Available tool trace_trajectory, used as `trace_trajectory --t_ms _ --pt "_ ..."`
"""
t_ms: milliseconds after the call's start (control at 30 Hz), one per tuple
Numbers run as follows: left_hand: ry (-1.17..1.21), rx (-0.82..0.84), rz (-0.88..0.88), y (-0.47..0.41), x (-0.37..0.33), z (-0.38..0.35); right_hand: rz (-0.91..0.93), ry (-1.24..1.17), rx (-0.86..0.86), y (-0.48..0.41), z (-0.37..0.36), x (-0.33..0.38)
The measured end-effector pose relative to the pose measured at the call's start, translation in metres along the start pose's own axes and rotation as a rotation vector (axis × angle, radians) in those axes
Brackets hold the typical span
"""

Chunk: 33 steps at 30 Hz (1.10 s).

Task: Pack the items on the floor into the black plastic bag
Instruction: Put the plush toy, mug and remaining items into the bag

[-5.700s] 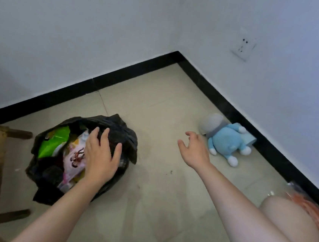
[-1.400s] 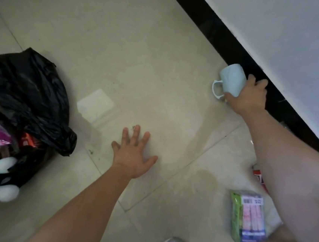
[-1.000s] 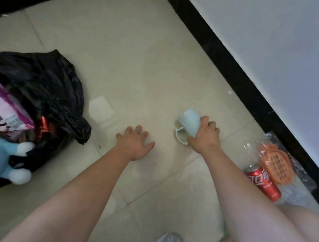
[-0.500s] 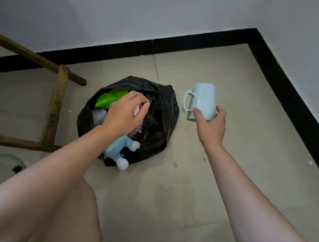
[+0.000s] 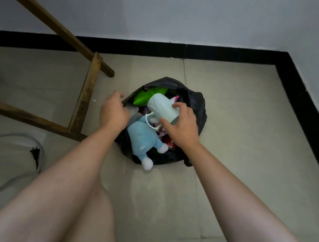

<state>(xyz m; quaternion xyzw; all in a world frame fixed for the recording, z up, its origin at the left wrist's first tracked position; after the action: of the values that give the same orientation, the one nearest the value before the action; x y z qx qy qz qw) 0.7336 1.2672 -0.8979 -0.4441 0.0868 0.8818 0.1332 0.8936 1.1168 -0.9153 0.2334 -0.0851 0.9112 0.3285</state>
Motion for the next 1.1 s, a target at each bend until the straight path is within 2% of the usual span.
trace_trajectory --t_ms 100,200,333,467,567,800,867,933,1000,1100 --pt "0.074 -0.052 -0.072 -0.002 0.000 0.008 0.067 0.031 -0.024 -0.010 -0.015 0.023" --pt "0.153 -0.061 -0.114 -0.004 0.003 0.012 0.171 0.130 0.068 -0.014 -0.039 0.041" --pt "0.248 -0.107 -0.096 -0.005 0.004 0.018 0.171 0.204 0.161 -0.017 -0.053 0.037" --pt "0.232 -0.081 -0.102 -0.005 0.003 0.015 0.199 0.317 0.225 -0.029 -0.050 0.026" --pt "0.235 -0.077 -0.081 -0.007 0.004 0.013 0.156 0.314 0.258 -0.037 -0.059 0.028" --pt "0.138 -0.045 -0.081 -0.002 0.006 0.013 0.099 0.492 0.245 -0.048 -0.067 0.025" --pt "0.095 -0.020 -0.122 0.000 0.002 0.010 0.027 0.425 0.192 -0.046 -0.059 0.022" --pt "0.038 -0.008 -0.197 0.004 -0.003 0.007 -0.047 0.277 0.065 -0.034 -0.049 0.017" --pt "-0.041 0.001 -0.299 0.010 -0.010 0.001 -0.042 0.180 -0.021 -0.016 -0.039 0.009" --pt "-0.118 0.042 -0.422 0.024 -0.027 -0.015 -0.036 0.236 -0.022 0.014 -0.022 -0.020"
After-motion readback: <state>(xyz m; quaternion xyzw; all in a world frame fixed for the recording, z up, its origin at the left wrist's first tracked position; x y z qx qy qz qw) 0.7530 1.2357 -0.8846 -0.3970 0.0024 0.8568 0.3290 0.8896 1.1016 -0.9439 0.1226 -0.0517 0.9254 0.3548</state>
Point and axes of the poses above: each hand's wrist, its own y-axis away from the middle knuckle, its own z-axis out of the back of the hand, x = y × z, the point moved 2 cm from there along -y, towards the middle knuckle, and after that the axes turned 15 degrees about y, right-handed, at the moved point
